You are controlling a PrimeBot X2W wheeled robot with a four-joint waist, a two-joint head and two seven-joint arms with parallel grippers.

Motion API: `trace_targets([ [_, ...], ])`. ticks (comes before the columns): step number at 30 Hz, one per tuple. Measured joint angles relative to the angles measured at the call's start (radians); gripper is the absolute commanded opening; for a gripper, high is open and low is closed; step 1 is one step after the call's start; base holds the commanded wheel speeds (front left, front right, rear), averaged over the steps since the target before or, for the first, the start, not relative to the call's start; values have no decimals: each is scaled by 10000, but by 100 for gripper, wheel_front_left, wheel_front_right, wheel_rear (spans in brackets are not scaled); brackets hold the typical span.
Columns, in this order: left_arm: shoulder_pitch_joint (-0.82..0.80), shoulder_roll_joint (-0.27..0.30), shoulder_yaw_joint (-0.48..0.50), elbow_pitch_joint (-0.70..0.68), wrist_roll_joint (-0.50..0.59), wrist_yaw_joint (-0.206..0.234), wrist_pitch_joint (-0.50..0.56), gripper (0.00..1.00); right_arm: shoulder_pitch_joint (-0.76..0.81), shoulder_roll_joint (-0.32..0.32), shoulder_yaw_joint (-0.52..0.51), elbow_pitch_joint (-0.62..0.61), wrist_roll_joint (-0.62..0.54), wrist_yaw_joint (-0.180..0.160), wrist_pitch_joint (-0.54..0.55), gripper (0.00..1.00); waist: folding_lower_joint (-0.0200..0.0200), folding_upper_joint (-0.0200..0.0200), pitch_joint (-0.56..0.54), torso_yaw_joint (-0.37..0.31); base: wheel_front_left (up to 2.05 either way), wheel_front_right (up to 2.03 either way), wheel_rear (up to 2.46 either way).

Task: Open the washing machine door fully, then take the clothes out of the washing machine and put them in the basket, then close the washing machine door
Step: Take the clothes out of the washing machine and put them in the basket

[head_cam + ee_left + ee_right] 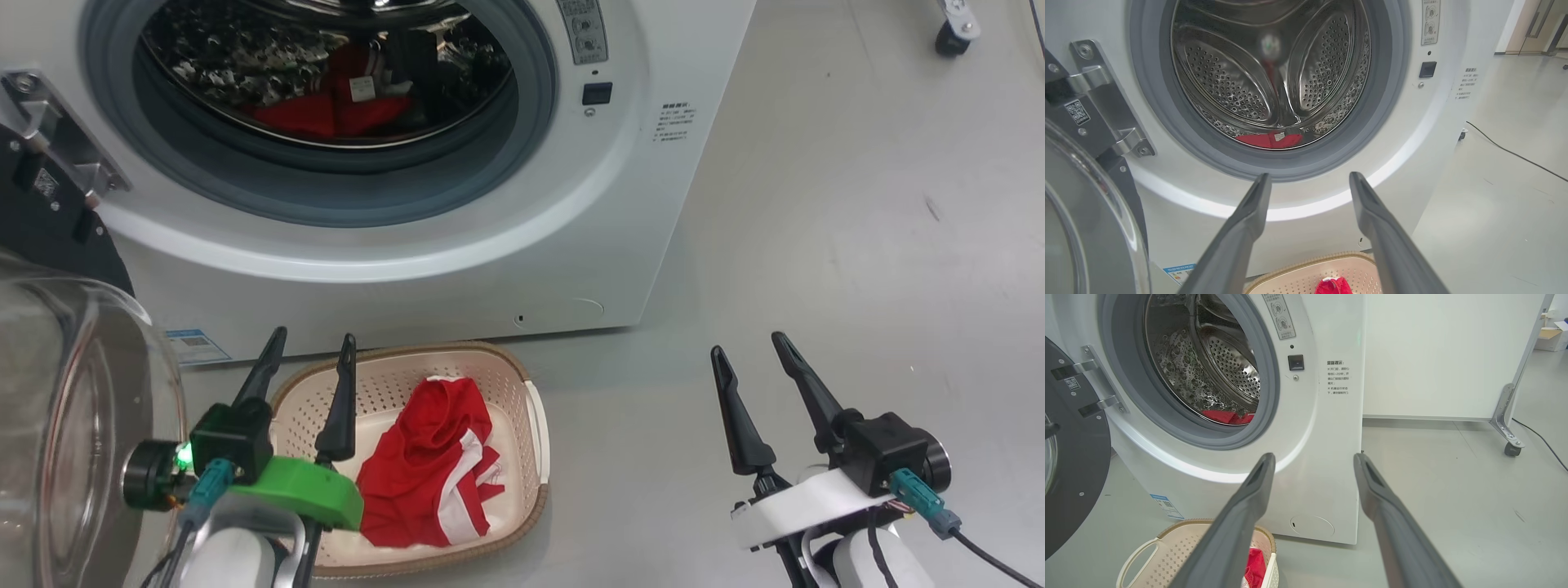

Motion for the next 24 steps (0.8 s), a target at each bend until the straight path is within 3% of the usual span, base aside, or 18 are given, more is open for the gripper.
trace_targets([
  [10,-2232,77,-88,807,-67,-472,1018,100,-798,-19,522,-318,81,2,0,100,0,0,1276,-528,0,0,0],
  [24,-5925,1011,376,1822,-769,-1162,4205,100,-1964,-40,1413,-740,761,-29,0,100,1,0,3186,-1612,0,0,0],
])
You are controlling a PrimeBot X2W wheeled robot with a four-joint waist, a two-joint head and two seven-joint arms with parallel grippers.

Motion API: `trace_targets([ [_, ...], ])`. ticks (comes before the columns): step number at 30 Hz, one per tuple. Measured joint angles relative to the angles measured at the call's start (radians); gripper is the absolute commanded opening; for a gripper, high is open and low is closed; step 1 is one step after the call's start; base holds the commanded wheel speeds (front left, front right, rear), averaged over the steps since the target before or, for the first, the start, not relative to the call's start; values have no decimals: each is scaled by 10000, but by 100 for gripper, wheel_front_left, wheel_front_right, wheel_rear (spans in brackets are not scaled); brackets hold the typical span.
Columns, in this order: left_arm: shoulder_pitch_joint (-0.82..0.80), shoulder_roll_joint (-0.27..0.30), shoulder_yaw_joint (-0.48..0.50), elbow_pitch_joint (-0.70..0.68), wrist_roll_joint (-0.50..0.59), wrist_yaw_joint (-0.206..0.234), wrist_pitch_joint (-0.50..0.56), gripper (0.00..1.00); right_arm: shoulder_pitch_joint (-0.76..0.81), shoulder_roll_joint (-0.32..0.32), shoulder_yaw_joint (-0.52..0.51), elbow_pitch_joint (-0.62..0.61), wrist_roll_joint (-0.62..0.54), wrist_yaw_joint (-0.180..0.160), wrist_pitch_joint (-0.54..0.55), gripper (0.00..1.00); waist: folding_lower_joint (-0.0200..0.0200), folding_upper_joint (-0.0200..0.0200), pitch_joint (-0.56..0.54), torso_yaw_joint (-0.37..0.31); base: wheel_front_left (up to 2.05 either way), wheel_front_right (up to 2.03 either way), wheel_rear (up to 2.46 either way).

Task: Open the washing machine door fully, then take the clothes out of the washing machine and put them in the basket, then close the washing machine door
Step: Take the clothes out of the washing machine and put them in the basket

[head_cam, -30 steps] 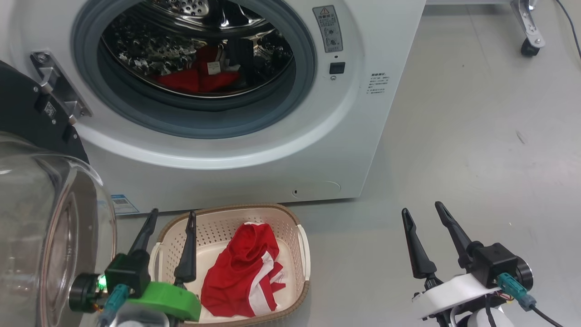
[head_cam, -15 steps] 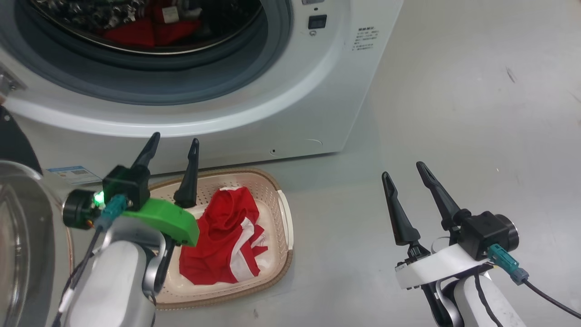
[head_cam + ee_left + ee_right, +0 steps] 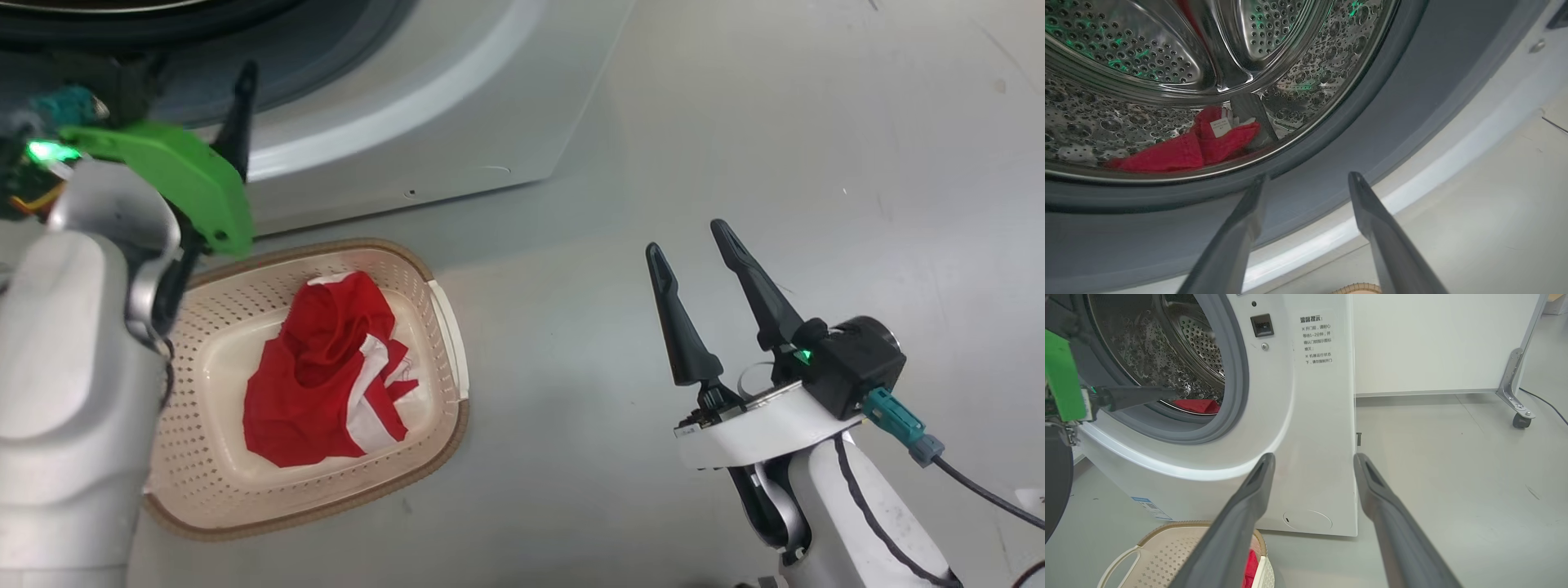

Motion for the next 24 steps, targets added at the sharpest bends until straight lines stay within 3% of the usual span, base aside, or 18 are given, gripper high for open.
trace_targets([
  [12,-2836,1624,123,767,65,-259,2477,100,-941,-6,734,-234,926,-268,0,100,1,0,1445,-1084,0,0,0],
  [24,-5027,3229,345,1106,180,-378,4282,100,-1281,4,1356,-562,1816,-616,0,100,1,0,2631,-2203,0,0,0],
])
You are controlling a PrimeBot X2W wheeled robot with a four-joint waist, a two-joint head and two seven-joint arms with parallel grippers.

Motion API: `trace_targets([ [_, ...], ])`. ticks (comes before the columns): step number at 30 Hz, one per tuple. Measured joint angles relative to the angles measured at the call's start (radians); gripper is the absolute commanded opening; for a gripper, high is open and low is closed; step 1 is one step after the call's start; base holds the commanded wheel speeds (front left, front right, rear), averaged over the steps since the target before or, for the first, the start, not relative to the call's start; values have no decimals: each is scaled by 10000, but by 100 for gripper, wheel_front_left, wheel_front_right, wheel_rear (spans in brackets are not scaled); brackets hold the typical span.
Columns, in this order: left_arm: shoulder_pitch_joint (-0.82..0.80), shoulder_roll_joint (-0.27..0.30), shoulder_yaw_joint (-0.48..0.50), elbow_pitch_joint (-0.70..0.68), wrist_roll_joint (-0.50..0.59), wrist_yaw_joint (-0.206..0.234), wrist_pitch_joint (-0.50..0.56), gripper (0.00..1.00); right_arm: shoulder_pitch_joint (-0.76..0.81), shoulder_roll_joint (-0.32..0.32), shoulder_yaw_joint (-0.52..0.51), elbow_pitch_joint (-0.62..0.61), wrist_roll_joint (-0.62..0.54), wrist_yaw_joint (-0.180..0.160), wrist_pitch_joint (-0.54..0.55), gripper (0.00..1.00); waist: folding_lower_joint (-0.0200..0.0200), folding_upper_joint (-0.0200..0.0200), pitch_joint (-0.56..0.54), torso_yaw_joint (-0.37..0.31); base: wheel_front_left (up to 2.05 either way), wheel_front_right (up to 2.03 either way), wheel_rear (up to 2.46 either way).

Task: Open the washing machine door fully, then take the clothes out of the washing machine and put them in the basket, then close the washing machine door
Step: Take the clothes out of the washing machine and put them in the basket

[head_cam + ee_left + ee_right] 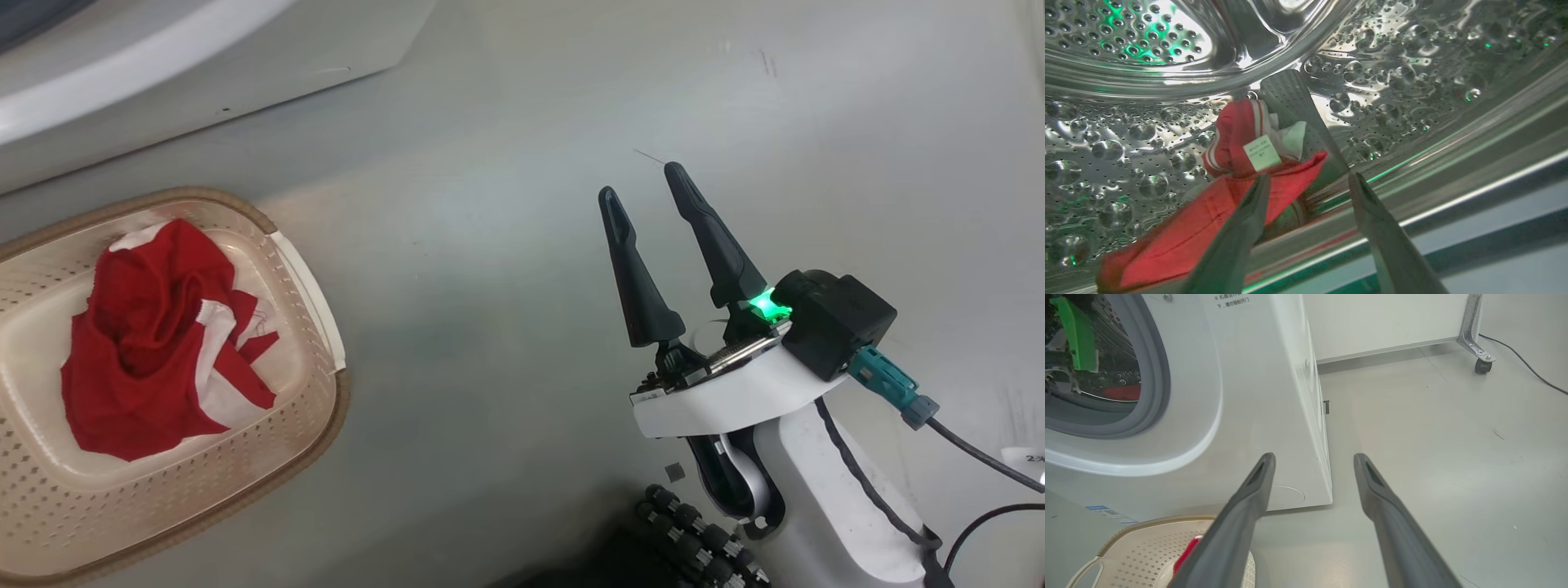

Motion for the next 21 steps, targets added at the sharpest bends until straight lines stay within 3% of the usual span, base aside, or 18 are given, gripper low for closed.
trace_targets([
  [14,-1835,1200,-88,48,184,-65,1350,100,-494,19,301,-288,518,-169,0,100,0,0,1065,-757,0,0,0],
  [21,-2266,1409,-435,167,378,-71,1871,100,-610,25,364,-311,612,-211,0,100,-1,0,1496,-970,0,0,0],
])
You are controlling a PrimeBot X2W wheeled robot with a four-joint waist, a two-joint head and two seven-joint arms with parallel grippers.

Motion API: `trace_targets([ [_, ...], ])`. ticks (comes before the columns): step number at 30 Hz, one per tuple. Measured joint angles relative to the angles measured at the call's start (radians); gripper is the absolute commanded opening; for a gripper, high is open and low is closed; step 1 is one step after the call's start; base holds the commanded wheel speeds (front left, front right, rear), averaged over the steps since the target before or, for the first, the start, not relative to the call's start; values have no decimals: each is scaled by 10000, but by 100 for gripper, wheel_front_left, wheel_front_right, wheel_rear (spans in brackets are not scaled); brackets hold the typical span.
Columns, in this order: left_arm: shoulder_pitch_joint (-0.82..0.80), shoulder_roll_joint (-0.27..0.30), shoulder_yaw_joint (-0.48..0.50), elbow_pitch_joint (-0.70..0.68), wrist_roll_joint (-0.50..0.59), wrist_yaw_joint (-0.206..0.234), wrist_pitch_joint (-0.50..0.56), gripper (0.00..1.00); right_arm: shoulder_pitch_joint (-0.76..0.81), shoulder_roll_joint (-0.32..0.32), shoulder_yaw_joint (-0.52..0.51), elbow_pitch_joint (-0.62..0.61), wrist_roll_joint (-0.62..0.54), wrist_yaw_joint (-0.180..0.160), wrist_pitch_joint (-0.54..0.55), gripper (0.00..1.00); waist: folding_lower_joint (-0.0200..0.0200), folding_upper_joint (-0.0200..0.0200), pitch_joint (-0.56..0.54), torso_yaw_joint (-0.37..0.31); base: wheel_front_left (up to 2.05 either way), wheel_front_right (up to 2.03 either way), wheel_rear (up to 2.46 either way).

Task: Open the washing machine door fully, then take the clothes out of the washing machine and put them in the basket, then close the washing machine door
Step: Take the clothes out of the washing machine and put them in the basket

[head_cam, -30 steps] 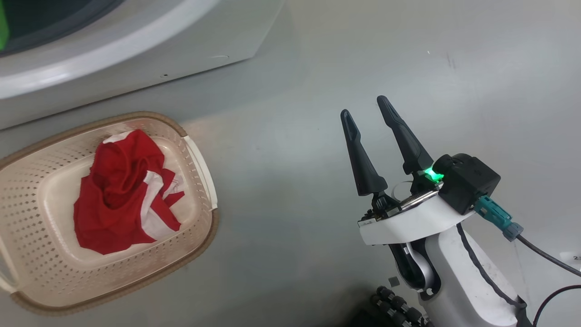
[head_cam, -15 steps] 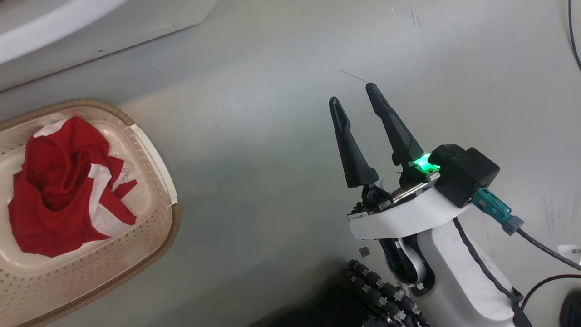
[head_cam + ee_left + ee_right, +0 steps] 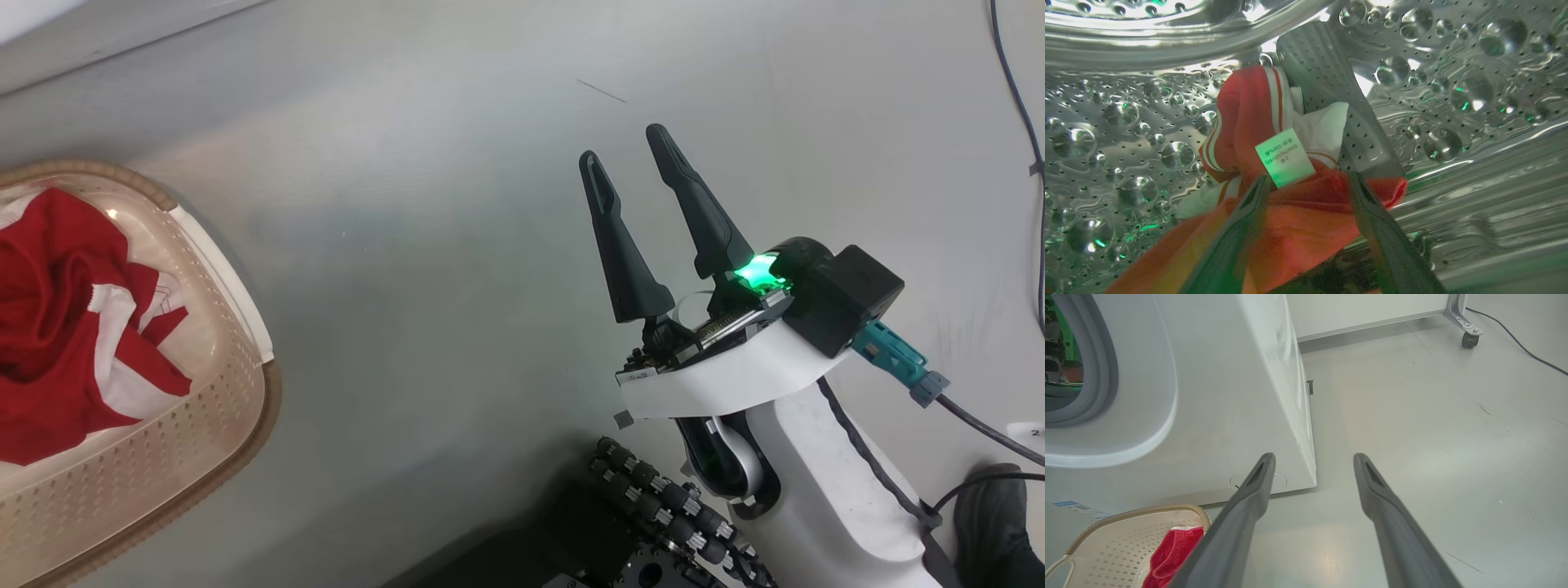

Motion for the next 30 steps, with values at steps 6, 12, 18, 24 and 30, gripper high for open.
trace_targets([
  [6,-99,286,-201,198,215,-29,221,100,-188,8,13,-8,29,-31,0,100,-1,0,227,-59,0,0,0],
  [12,-434,439,-215,460,376,-44,612,100,-272,10,56,-8,94,-31,0,100,-1,0,341,-61,0,0,0],
  [18,-673,439,-270,541,518,-21,945,0,-377,10,63,-4,96,-31,0,100,-1,0,401,-50,0,0,0],
  [24,-848,445,-270,495,675,33,809,0,-521,8,81,-6,117,-31,0,100,-1,0,456,-54,0,0,0],
  [30,-1139,435,-282,276,677,33,422,0,-567,8,81,-2,184,-29,0,100,-1,0,501,-62,0,0,0],
])
